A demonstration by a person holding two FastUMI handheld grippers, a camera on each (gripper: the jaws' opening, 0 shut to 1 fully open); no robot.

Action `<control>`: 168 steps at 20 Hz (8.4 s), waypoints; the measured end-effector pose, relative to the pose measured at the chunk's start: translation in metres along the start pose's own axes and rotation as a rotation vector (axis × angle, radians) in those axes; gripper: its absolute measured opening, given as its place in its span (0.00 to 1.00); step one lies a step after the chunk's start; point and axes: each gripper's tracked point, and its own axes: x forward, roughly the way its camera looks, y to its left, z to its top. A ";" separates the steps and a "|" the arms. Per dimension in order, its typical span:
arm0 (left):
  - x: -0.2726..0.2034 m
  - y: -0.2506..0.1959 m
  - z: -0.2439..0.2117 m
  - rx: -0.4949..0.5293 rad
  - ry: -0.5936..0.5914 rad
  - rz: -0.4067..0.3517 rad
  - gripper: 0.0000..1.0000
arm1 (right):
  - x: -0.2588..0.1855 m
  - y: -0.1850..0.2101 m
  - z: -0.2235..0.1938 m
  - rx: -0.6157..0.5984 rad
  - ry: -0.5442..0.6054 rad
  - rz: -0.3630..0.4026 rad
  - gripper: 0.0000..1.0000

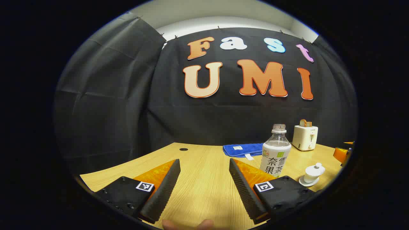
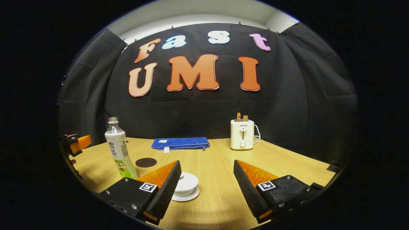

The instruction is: Open the teacup lid with one hand, grasp the water bottle and pour water into the teacup with the other hand; after pouring, place the water bottle on the coaster and then close the teacup lid.

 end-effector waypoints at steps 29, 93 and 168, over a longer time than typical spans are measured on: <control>0.000 -0.008 0.004 0.030 -0.018 -0.011 0.99 | 0.010 0.015 -0.007 0.062 0.026 0.025 1.00; -0.006 -0.132 -0.022 -0.040 0.055 -0.254 0.99 | 0.019 -0.036 -0.026 0.039 0.125 -0.105 0.16; 0.031 -0.224 -0.044 1.925 -0.009 -0.617 0.59 | -0.007 -0.079 -0.046 0.142 0.158 -0.081 0.16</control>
